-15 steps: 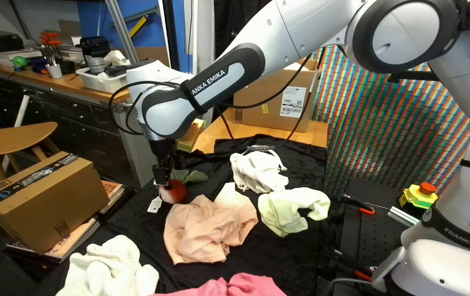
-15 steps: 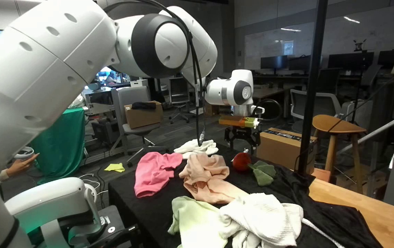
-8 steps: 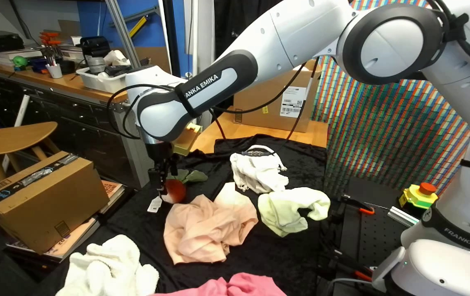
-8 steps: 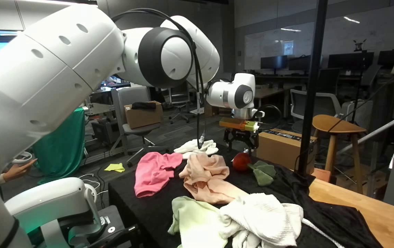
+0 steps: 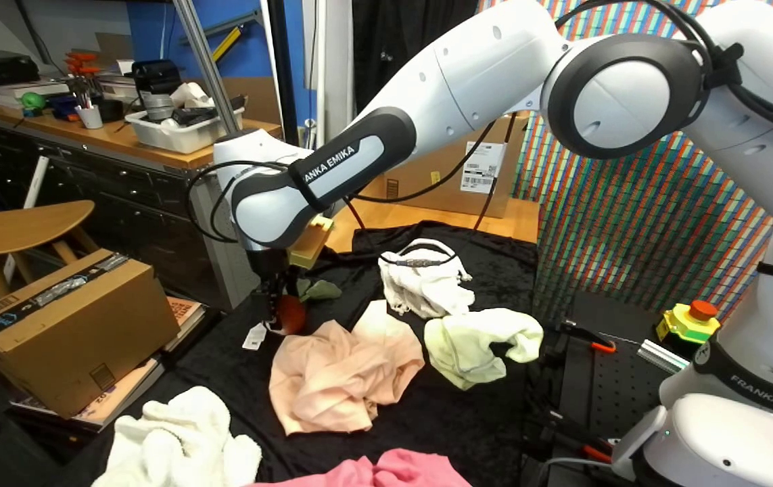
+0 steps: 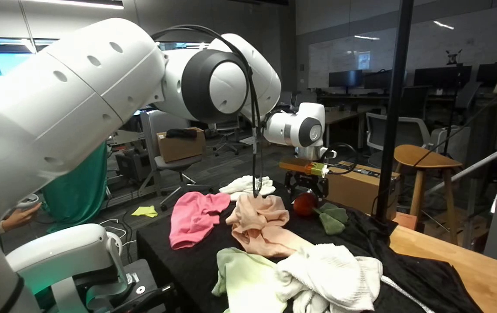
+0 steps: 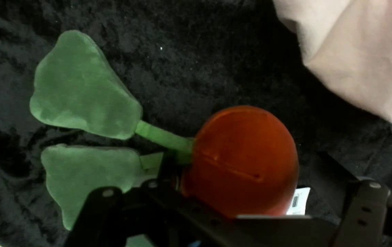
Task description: Pile up the things on the table
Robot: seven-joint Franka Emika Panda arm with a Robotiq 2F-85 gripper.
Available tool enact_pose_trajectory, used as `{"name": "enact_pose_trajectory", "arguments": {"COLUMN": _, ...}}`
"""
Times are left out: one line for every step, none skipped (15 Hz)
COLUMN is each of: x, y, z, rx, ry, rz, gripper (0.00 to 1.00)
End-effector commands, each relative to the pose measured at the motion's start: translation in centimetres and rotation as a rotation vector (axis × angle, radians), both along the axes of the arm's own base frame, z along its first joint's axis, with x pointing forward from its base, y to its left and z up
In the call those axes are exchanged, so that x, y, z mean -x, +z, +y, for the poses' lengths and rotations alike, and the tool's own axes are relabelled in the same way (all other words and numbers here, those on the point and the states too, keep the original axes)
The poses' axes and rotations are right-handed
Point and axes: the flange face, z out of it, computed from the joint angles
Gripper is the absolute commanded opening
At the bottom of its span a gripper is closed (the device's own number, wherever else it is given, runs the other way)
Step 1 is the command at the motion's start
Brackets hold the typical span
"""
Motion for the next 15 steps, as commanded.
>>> {"name": "enact_pose_trajectory", "arguments": {"x": -1.0, "y": 0.4, "z": -0.1, "rx": -0.005, "ry": -0.016, "rz": -0.018, "gripper": 0.75}}
{"name": "enact_pose_trajectory", "arguments": {"x": -1.1, "y": 0.4, "z": -0.3, "rx": -0.005, "ry": -0.019, "rz": -0.021, "gripper": 0.68}}
{"name": "enact_pose_trajectory", "arguments": {"x": -1.2, "y": 0.5, "z": -0.3, "rx": -0.006, "ry": -0.020, "rz": -0.024, "gripper": 0.58}}
{"name": "enact_pose_trajectory", "arguments": {"x": -1.3, "y": 0.7, "z": -0.4, "rx": -0.007, "ry": -0.023, "rz": -0.026, "gripper": 0.50}}
{"name": "enact_pose_trajectory", "arguments": {"x": -1.4, "y": 0.9, "z": -0.4, "rx": -0.008, "ry": -0.022, "rz": -0.029, "gripper": 0.44}}
{"name": "enact_pose_trajectory", "arguments": {"x": -1.4, "y": 1.1, "z": -0.4, "rx": -0.006, "ry": -0.022, "rz": -0.030, "gripper": 0.35}}
{"name": "enact_pose_trajectory", "arguments": {"x": -1.4, "y": 1.4, "z": -0.3, "rx": -0.004, "ry": -0.023, "rz": -0.030, "gripper": 0.29}}
{"name": "enact_pose_trajectory", "arguments": {"x": -1.3, "y": 1.6, "z": -0.3, "rx": -0.001, "ry": -0.021, "rz": -0.031, "gripper": 0.21}}
{"name": "enact_pose_trajectory", "arguments": {"x": -1.3, "y": 2.0, "z": -0.3, "rx": 0.003, "ry": -0.018, "rz": -0.032, "gripper": 0.14}}
{"name": "enact_pose_trajectory", "arguments": {"x": -1.2, "y": 2.5, "z": -0.3, "rx": 0.008, "ry": -0.018, "rz": -0.035, "gripper": 0.09}}
{"name": "enact_pose_trajectory", "arguments": {"x": -1.2, "y": 2.9, "z": -0.4, "rx": 0.012, "ry": -0.019, "rz": -0.037, "gripper": 0.07}}
{"name": "enact_pose_trajectory", "arguments": {"x": -1.1, "y": 3.4, "z": -0.5, "rx": 0.015, "ry": -0.015, "rz": -0.038, "gripper": 0.05}}
{"name": "enact_pose_trajectory", "arguments": {"x": -1.0, "y": 3.8, "z": -0.5, "rx": 0.020, "ry": -0.018, "rz": -0.040, "gripper": 0.07}}
{"name": "enact_pose_trajectory", "arguments": {"x": -0.9, "y": 4.3, "z": -0.6, "rx": 0.020, "ry": -0.018, "rz": -0.041, "gripper": 0.09}}
{"name": "enact_pose_trajectory", "arguments": {"x": -0.8, "y": 5.1, "z": -0.7, "rx": 0.022, "ry": -0.018, "rz": -0.043, "gripper": 0.05}}
